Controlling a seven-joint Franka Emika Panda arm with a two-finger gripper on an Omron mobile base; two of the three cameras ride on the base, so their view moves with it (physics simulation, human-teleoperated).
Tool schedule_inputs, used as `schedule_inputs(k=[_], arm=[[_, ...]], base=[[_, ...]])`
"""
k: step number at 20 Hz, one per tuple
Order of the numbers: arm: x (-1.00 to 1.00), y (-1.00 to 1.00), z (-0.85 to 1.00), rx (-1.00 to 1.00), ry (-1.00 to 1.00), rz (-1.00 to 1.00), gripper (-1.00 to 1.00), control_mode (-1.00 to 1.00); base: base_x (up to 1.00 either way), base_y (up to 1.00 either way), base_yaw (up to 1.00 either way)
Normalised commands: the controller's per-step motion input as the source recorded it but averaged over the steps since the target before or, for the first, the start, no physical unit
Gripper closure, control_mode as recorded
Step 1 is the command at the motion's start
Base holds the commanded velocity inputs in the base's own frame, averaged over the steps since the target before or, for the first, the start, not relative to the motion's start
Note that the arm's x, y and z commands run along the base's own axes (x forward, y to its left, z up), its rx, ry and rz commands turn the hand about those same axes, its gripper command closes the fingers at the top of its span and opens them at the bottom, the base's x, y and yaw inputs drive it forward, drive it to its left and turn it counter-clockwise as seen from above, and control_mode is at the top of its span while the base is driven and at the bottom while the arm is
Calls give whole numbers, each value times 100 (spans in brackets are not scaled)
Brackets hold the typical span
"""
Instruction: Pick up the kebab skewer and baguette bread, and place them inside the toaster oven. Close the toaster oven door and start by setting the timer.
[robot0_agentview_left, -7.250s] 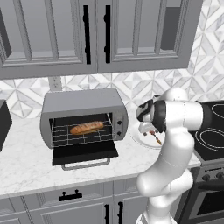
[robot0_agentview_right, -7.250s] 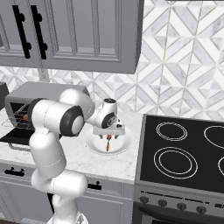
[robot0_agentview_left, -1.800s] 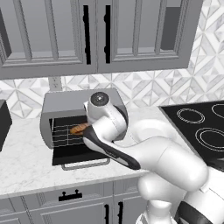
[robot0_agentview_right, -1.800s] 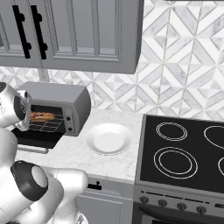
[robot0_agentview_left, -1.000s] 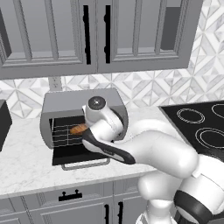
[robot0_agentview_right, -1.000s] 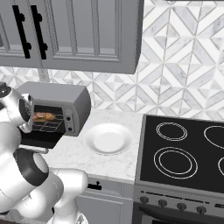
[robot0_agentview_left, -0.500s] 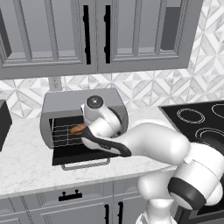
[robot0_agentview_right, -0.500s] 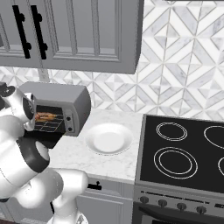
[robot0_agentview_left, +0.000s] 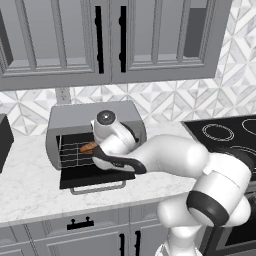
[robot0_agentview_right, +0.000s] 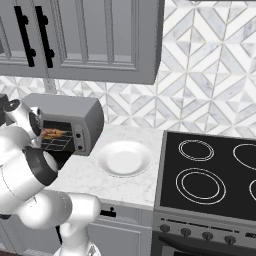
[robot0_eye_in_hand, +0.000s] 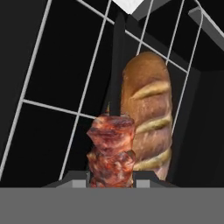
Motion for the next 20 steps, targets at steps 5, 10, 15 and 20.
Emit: schedule_inputs(k=[5,10,15,20], arm=[[23,1,-7,0,0,0,100,-100],[21,6,-5,0,0,0,100,-100],[21,9,0,0,0,0,-100,-100],[1,0,0,0,1,0,-100,-100]], base=[[0,0,0],[0,0,0],[0,0,0],[0,0,0]])
